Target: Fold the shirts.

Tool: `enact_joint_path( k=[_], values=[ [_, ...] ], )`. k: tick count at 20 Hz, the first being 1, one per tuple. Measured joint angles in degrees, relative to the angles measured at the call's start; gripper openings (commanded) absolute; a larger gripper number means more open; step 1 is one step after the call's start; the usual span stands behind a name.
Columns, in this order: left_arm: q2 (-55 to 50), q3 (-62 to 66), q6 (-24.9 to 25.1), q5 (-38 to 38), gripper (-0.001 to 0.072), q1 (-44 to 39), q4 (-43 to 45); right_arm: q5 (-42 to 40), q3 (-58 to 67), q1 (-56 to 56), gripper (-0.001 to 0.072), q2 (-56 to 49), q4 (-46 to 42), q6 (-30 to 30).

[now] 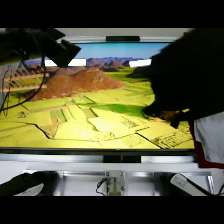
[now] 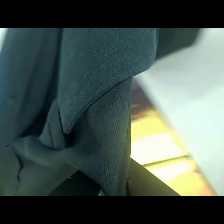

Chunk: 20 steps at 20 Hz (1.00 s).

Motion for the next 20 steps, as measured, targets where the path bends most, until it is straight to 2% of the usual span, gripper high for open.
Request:
enact_joint_path(
  k=[8, 14, 20],
  values=[
    [-1.4, 0.0, -3.8, -0.7, 0.0701, 0.0, -0.1, -9.7, 0.7, -12.1, 0.0064, -0.8, -1.7, 1.9],
    [-1.8, 0.0, -5.0, -4.9, 0.0701, 0.0, -0.1, -17.7, 0.7, -14.0, 0.0064, -2.1, -5.6, 4.6],
    [-1.9, 0.0, -6.3, -7.3, 0.0701, 0.0, -0.1, -26.2, 0.7, -14.3, 0.0063, -2.1, -6.5, 4.0]
  ],
)
